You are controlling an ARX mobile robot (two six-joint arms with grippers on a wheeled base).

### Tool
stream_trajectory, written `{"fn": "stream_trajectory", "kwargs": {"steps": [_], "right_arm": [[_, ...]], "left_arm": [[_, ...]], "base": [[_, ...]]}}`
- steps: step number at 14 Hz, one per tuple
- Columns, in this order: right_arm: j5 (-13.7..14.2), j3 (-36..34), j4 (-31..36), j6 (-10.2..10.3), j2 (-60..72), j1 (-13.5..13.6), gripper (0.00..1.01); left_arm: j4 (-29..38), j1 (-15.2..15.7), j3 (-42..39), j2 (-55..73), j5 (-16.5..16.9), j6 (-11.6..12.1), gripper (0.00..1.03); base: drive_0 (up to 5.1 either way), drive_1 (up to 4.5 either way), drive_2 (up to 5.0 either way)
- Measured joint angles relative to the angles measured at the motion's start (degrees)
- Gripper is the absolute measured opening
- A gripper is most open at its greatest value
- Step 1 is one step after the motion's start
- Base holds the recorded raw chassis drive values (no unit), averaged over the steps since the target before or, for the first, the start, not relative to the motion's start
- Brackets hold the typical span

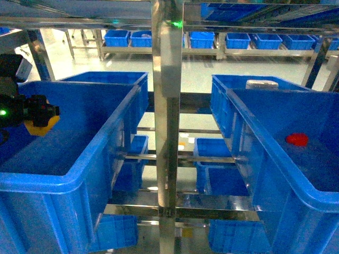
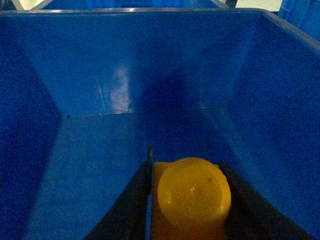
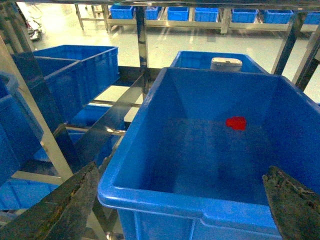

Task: Sort and place red and yellow blocks in left bins

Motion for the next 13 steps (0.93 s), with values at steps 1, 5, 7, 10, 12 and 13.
{"fn": "stream_trajectory", "kwargs": {"steps": [1, 5, 7, 10, 12, 13], "right_arm": [[0.0, 0.0, 0.0, 0.0, 0.0, 0.0, 0.98], [0.0, 0.0, 0.0, 0.0, 0.0, 0.0, 0.98], [0.0, 0.0, 0.0, 0.0, 0.0, 0.0, 0.98], [0.0, 0.0, 0.0, 0.0, 0.0, 0.0, 0.98], [0.0, 0.0, 0.0, 0.0, 0.0, 0.0, 0.98], [0.0, 0.0, 0.0, 0.0, 0.0, 0.0, 0.98]], "left_arm": [[-0.1, 0.0, 0.0, 0.0, -0.2, 0.0, 0.46], [-0.7, -0.5, -2.6, -4.1, 0.8, -0.4, 0.95], [-1.1, -0.6, -5.6, -8.9, 1.9, -0.2, 0.97], [-2.6, -0.7, -12.6, -15.3, 3.7, 1.4, 0.98], [-2.4, -0.1, -19.5, -21.7, 4.8, 1.8, 0.98], [-2.5, 0.0, -22.1, -25.2, 5.3, 1.2, 0.98]], "base": [[0.0, 0.0, 0.0], [0.0, 0.0, 0.0], [0.0, 0.0, 0.0], [0.0, 0.0, 0.0], [0.0, 0.0, 0.0], [0.0, 0.0, 0.0]]}}
